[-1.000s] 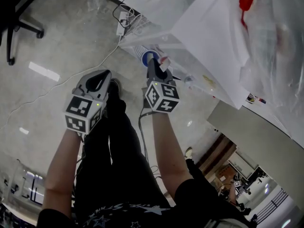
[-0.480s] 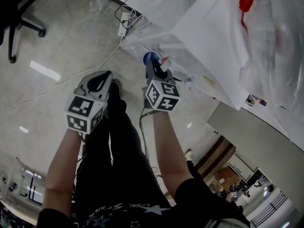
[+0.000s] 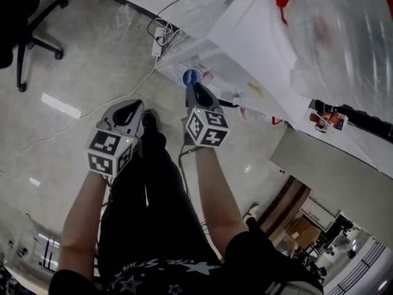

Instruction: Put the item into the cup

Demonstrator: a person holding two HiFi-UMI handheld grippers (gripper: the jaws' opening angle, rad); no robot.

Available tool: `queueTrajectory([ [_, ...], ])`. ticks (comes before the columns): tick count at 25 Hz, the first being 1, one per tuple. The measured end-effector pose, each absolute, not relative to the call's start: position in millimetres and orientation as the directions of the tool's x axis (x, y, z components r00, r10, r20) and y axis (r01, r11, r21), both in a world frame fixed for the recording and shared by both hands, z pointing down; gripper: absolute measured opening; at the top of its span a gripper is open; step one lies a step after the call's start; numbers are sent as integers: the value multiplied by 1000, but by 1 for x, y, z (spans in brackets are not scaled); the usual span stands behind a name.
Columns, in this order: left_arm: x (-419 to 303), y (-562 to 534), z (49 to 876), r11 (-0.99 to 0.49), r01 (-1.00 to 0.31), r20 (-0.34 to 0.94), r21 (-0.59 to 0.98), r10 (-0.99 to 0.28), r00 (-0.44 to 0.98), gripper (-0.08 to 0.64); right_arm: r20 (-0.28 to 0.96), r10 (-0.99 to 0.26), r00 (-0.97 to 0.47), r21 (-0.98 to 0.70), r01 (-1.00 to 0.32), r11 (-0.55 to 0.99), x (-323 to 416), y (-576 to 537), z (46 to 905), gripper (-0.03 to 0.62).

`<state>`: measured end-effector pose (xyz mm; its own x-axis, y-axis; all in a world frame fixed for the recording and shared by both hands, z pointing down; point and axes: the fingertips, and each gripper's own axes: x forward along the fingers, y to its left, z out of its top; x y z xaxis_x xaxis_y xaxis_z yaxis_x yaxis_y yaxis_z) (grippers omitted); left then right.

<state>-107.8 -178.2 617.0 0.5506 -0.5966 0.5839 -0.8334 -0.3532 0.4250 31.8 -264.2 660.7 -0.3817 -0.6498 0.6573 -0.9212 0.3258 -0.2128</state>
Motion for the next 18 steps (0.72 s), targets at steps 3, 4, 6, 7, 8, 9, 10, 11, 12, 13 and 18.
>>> queueTrajectory([
  [3,-114,-170,603,-370,-829,583,419,-591,558,5,639,-674,-371,-218,-928,303,31,-256,642,71],
  [4,-116,-168,598,-373,-829,578,417,-595,558,5,632,-682,-369,-220,-929,298,31,-253,635,71],
  [6,-120,-164,588,-375,-829,567,414,-607,557,5,620,-693,-369,-226,-929,292,32,-246,623,71],
  [7,-121,-161,584,-376,-829,564,415,-609,558,5,615,-698,-368,-228,-930,289,32,-241,617,71],
  [8,-123,-157,579,-376,-827,560,418,-610,561,6,610,-703,-366,-229,-931,285,32,-236,610,70],
  [9,-123,-152,574,-376,-824,557,423,-610,564,5,607,-706,-364,-231,-931,282,32,-230,604,69],
  [10,-124,-148,569,-378,-822,553,426,-610,568,6,604,-709,-364,-233,-932,279,32,-224,597,69],
  [11,-125,-143,565,-382,-819,549,428,-610,571,5,603,-710,-363,-233,-932,278,32,-217,591,69],
  [12,-125,-139,560,-386,-817,546,428,-610,574,5,604,-710,-362,-232,-932,279,32,-210,585,66],
  [13,-125,-135,556,-390,-816,543,427,-611,576,6,605,-710,-360,-226,-933,280,31,-204,579,61],
  [18,-123,-114,536,-405,-801,535,440,-599,596,5,592,-735,-331,-183,-943,277,35,-175,540,14],
])
